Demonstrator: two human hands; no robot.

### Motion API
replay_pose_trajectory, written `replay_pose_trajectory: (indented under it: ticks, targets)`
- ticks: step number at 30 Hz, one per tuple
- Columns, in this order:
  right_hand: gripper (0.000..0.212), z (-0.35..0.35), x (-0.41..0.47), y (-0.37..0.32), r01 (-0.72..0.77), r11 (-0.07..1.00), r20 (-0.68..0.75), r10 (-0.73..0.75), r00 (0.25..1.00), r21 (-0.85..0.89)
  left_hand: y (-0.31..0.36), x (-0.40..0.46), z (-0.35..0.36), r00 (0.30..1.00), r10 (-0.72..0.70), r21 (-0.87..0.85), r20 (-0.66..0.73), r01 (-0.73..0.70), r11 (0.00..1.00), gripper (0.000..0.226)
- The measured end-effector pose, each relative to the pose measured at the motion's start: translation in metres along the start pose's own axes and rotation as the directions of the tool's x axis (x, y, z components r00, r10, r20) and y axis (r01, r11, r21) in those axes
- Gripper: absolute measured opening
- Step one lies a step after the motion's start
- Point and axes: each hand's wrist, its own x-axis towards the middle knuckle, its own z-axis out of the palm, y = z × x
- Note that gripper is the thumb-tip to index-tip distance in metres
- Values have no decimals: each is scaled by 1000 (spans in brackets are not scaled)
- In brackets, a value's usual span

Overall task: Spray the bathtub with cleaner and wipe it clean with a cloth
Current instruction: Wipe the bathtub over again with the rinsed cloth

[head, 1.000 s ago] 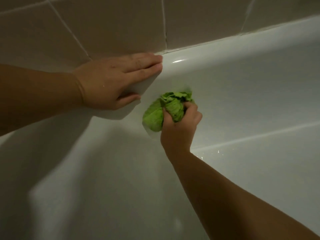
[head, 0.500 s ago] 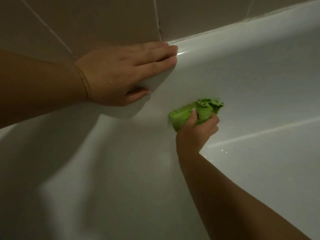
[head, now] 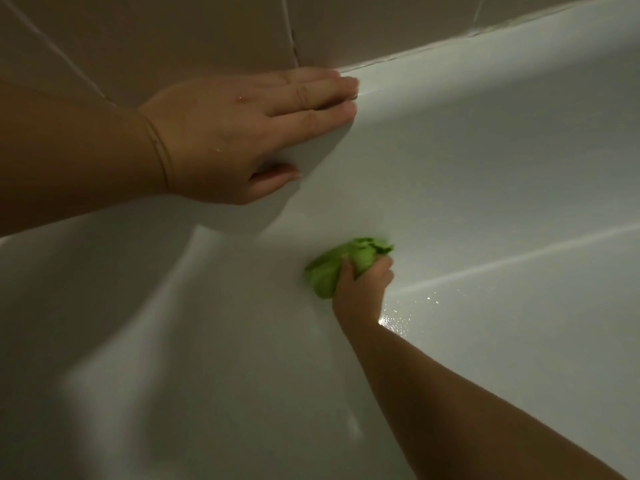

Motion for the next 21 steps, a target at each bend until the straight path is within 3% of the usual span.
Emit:
replay_pose_trajectory:
  ticks: [2,7,11,15,18,21]
  targets:
    - [39,-5,-1,8,40,999,49,-39,998,-23,1,3,0,1000,-7,1,-3,7,1000,68]
    - [50,-25,38,18,-53,997,-230,64,971,53,3,9,-1,1000,-7,-13,2,7,1000,69]
    - [45,1,14,23,-155,988,-112,156,981,26,5,13,-2,1000,-8,-15,-11,8,1000,68]
    - [42,-11,16,15,-198,968,15,198,980,152,5,14,-2,1000,-15,-14,-13,15,1000,68]
    - [48,-39,38,20,-125,979,-189,155,970,163,5,14,-1,1000,-14,-15,-26,13,1000,67]
    - [46,-48,47,21,-213,961,-274,256,927,177,5,16,1,999,-10,-19,-31,10,1000,66]
